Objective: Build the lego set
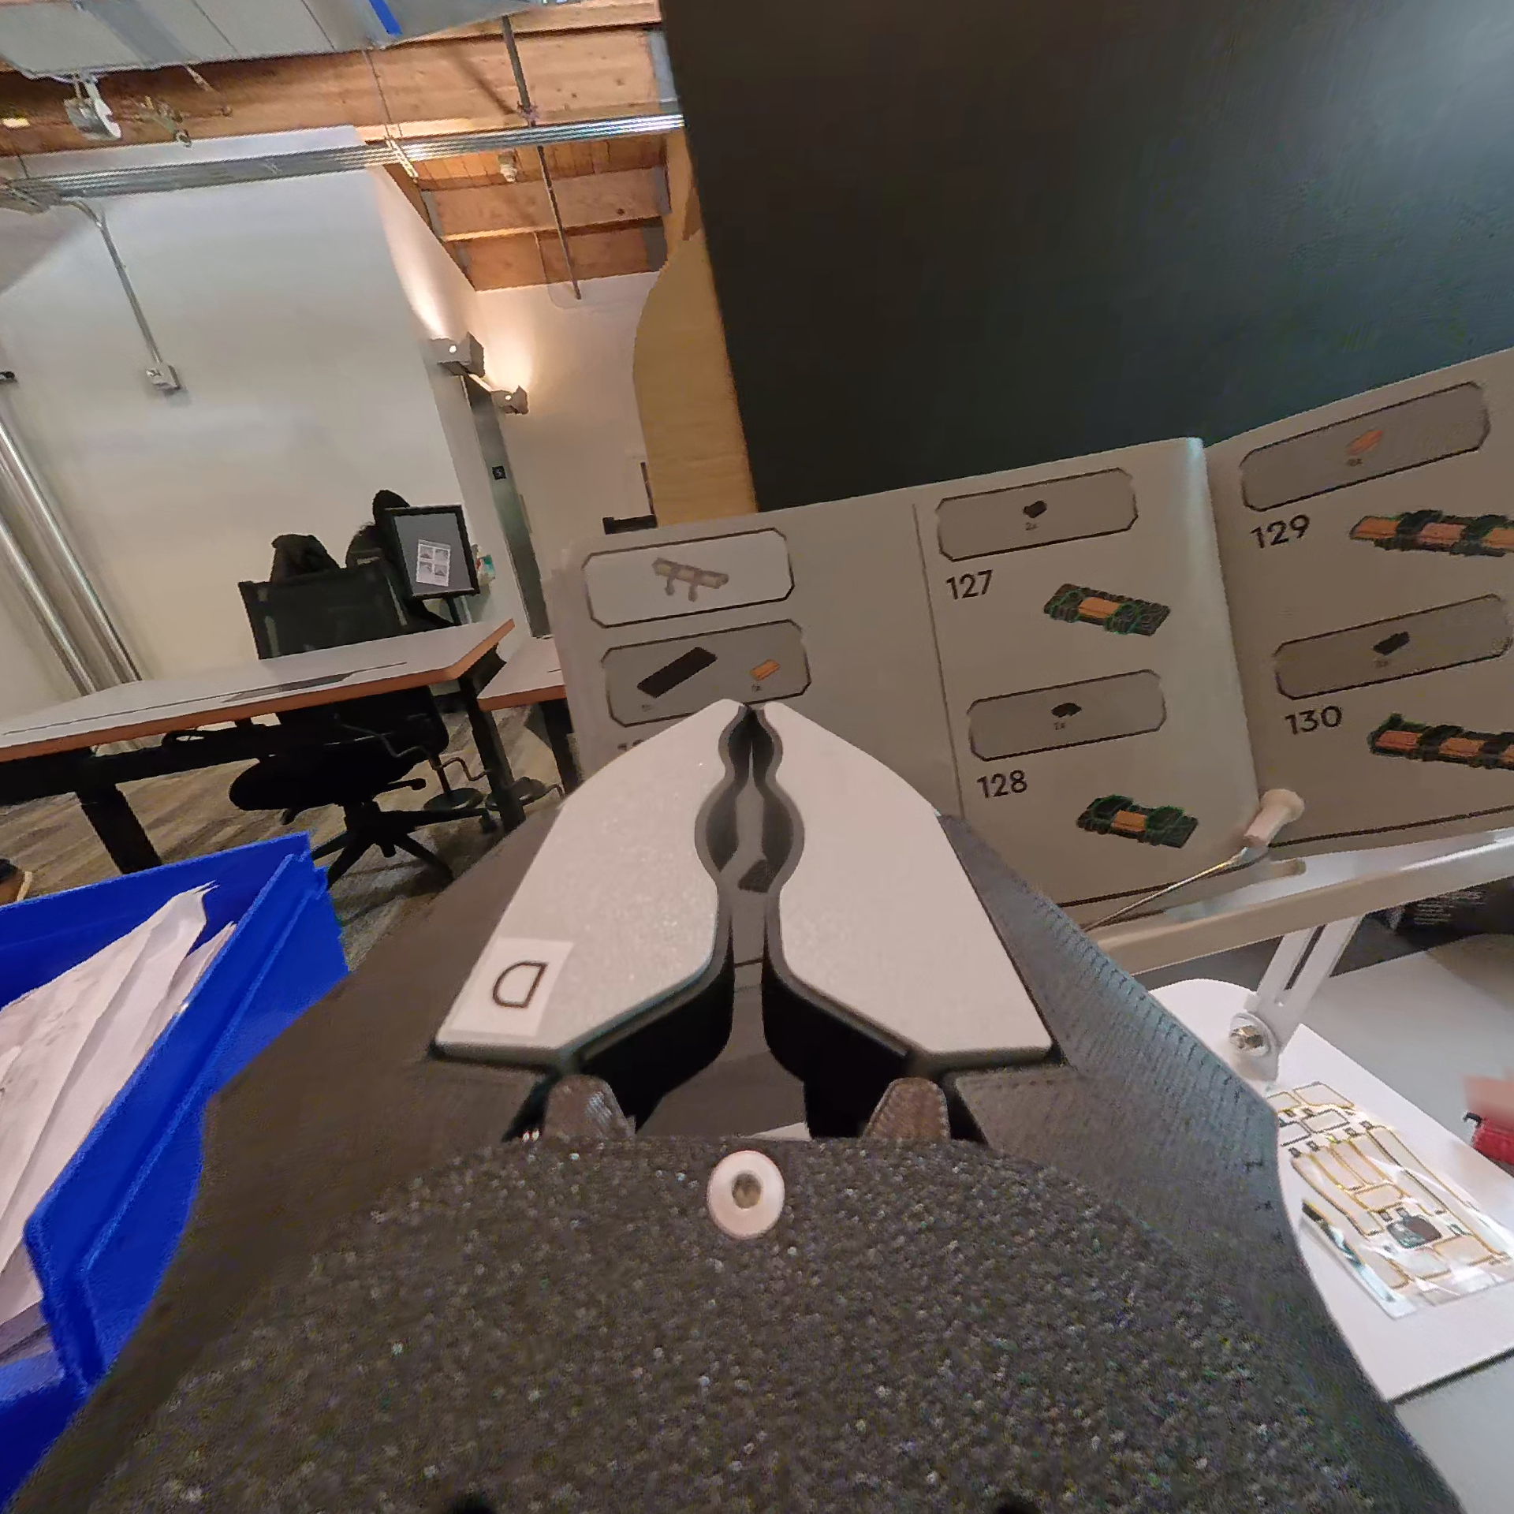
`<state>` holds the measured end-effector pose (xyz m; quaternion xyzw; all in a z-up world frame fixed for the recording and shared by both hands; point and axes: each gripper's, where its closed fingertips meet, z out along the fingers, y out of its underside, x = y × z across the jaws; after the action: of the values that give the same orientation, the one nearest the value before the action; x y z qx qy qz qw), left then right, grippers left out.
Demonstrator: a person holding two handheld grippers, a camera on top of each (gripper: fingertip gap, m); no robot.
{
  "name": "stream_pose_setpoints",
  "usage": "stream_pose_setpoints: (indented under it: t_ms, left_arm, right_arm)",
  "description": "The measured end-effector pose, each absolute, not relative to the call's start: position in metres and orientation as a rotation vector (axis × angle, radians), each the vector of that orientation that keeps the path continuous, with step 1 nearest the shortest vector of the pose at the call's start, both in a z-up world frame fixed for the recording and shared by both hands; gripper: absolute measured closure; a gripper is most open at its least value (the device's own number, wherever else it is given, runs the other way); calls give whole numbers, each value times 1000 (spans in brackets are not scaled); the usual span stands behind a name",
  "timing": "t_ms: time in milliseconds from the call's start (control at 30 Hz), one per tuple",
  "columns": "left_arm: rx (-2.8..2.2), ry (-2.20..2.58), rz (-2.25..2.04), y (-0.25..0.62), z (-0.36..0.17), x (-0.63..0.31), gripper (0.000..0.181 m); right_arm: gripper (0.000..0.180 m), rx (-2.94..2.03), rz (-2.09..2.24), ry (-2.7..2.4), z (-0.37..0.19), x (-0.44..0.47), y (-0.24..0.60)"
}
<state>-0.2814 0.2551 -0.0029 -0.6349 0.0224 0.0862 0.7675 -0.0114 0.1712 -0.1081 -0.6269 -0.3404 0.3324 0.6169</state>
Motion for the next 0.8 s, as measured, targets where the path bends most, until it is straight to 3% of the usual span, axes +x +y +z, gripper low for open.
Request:
stream_pose_setpoints:
  t_ms: [400, 800]
  left_arm:
    - [-1387, 53, 170, 254, 2, -273, 181]
    - [-1374, 103, 54, 175, 75, -290, 181]
  right_arm:
    - [180, -1444, 760, -788, -109, -11, 171]
    - [180, -1408, 772, -768, -95, -4, 169]
